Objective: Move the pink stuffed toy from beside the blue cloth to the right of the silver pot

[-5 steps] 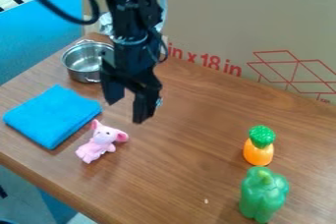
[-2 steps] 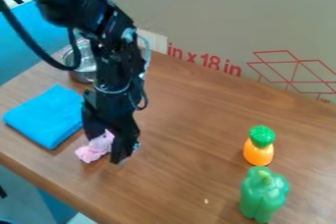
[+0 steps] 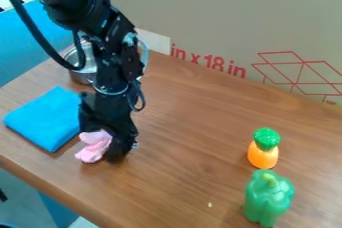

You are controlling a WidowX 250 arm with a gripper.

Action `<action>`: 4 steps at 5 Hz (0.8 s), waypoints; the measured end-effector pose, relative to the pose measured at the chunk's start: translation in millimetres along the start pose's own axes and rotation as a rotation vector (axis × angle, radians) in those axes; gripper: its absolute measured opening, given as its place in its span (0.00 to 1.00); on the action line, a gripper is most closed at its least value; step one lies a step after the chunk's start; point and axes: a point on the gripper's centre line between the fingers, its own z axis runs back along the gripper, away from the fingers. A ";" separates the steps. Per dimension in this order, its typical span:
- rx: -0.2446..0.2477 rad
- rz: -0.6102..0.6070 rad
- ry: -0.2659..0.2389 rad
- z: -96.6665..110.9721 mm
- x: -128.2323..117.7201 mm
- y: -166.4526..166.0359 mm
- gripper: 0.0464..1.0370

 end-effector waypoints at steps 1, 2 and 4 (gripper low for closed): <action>-0.013 0.021 0.001 -4.6 -0.2 4.4 0.91; -0.033 0.013 -0.011 -4.0 0.5 2.3 0.62; -0.076 0.012 -0.019 3.0 2.2 -10.6 0.44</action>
